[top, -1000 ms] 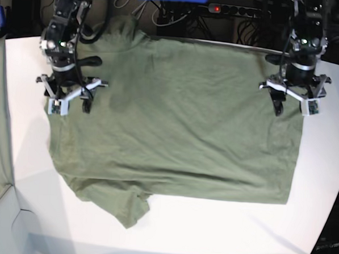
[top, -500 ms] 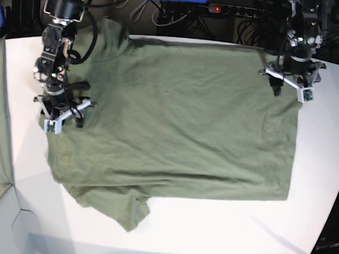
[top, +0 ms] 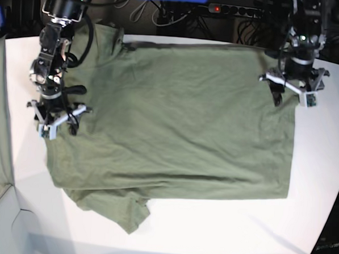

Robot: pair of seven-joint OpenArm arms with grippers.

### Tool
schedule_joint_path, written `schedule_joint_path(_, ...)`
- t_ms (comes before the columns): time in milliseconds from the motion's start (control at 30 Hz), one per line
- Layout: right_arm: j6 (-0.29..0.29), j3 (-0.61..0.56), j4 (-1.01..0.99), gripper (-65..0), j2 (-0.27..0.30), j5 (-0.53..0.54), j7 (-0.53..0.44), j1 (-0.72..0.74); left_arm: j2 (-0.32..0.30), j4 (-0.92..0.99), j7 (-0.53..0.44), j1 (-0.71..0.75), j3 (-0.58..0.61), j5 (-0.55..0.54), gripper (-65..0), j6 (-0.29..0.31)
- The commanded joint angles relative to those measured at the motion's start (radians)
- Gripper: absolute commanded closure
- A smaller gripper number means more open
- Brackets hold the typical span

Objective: Layout the t-shirt on the table in an organized manner, then fold the t-shirt properly
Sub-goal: 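Grasp the collar-side edge with both grippers and pull it outward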

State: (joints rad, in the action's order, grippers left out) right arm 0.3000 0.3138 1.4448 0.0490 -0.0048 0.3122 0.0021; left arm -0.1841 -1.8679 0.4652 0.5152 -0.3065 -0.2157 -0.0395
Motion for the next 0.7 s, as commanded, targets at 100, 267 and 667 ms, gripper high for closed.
schedule_joint_path(100, -0.002, 0.008, 0.124, -36.0, 0.005, 0.002, -0.018, -0.053, -0.013, -0.054, -0.019, 0.107, -0.006, 0.002, -39.7, -0.004)
schedule_joint_path(267, -0.002, 0.008, 0.241, -36.0, -0.021, 0.002, -0.018, -0.159, -0.004, -0.049, -0.021, 0.188, -0.050, 0.002, -39.8, 0.034)
schedule_joint_path(667, -0.002, 0.009, 0.285, -36.1, -0.045, 0.002, -0.026, -0.301, 0.114, 0.073, -0.019, 0.165, -0.239, 0.012, -39.5, 0.330)
